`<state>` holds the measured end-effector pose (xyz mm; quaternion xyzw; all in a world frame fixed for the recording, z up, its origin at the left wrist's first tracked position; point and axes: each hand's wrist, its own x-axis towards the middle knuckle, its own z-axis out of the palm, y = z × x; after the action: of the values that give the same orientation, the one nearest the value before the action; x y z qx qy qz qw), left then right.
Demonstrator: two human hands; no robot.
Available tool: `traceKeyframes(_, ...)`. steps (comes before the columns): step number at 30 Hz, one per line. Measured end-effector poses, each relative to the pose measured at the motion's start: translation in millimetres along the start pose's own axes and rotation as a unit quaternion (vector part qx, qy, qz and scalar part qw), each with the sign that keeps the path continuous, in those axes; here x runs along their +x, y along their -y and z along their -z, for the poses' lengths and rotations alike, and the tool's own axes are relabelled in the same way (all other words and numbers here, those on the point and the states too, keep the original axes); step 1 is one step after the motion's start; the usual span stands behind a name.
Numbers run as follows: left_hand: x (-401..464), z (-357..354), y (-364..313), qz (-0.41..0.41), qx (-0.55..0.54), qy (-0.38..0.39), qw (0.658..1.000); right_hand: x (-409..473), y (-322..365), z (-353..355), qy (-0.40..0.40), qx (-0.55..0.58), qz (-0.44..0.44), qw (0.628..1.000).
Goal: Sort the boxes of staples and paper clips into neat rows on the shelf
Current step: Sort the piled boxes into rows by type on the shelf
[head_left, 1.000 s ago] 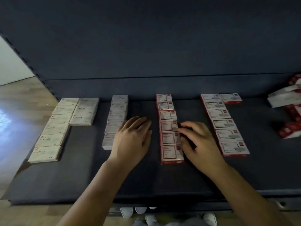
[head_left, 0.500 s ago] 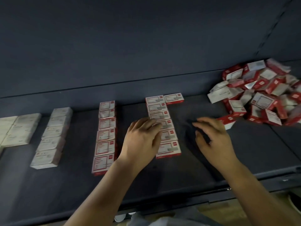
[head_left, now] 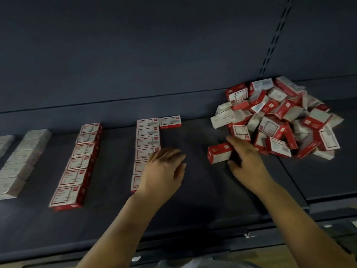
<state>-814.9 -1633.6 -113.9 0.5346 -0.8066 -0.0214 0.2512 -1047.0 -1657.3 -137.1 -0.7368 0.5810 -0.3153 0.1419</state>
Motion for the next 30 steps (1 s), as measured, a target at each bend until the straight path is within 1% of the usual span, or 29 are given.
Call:
traceKeyframes(1,1.6,-3.7,-5.5,0.000,0.002,0.004,1.000,0.9,-4.6,2.3,0.031,0.030,-0.012,0.999)
traceKeyframes(3,2.2,-9.1,-15.5,-0.005,-0.002,0.010,1.000,4.5,-9.9,8.3,0.051,0.062,-0.008,0.997)
traceKeyframes(6,-1.3,-13.5,-25.1,-0.001,-0.027,0.010,1.000,6.5,-6.0,17.2,0.047,0.093,0.030,0.994)
traceKeyframes(9,-1.2,-12.5,-33.5,0.035,-0.113,0.001,0.993,-2.1,-0.5,16.2,0.024,0.110,0.103,0.988)
traceKeyframes(11,1.5,-8.8,-41.4,0.075,-0.203,0.010,0.976,-8.3,5.6,15.2,-0.014,0.122,0.147,0.981)
traceKeyframes(14,7.2,1.0,-54.0,0.155,-0.348,0.069,0.922,-14.2,18.5,17.8,-0.056,0.144,0.174,0.972)
traceKeyframes(15,9.7,4.2,-56.8,0.168,-0.378,0.084,0.907,-15.3,21.4,19.5,-0.059,0.149,0.180,0.970)
traceKeyframes(16,11.7,6.4,-59.0,0.170,-0.395,0.089,0.898,-15.9,23.0,21.0,-0.059,0.152,0.184,0.969)
traceKeyframes(18,13.9,9.0,-62.6,0.155,-0.415,0.080,0.893,-15.2,23.5,23.8,-0.062,0.159,0.175,0.970)
traceKeyframes(20,13.8,9.2,-65.6,0.147,-0.421,0.059,0.893,-15.1,23.0,25.9,-0.062,0.189,0.144,0.969)
traceKeyframes(23,11.6,5.4,-66.7,0.142,-0.392,0.014,0.909,-17.3,25.5,29.2,-0.033,0.255,0.087,0.962)
traceKeyframes(25,10.2,4.4,-66.1,0.155,-0.379,-0.012,0.912,-19.3,25.7,30.4,-0.008,0.285,0.067,0.956)
traceKeyframes(28,7.4,4.0,-64.3,0.160,-0.382,-0.036,0.910,-21.4,25.6,32.6,0.038,0.277,0.086,0.956)
traceKeyframes(30,4.8,3.4,-62.3,0.158,-0.392,-0.038,0.905,-22.0,27.1,33.2,0.057,0.266,0.093,0.958)
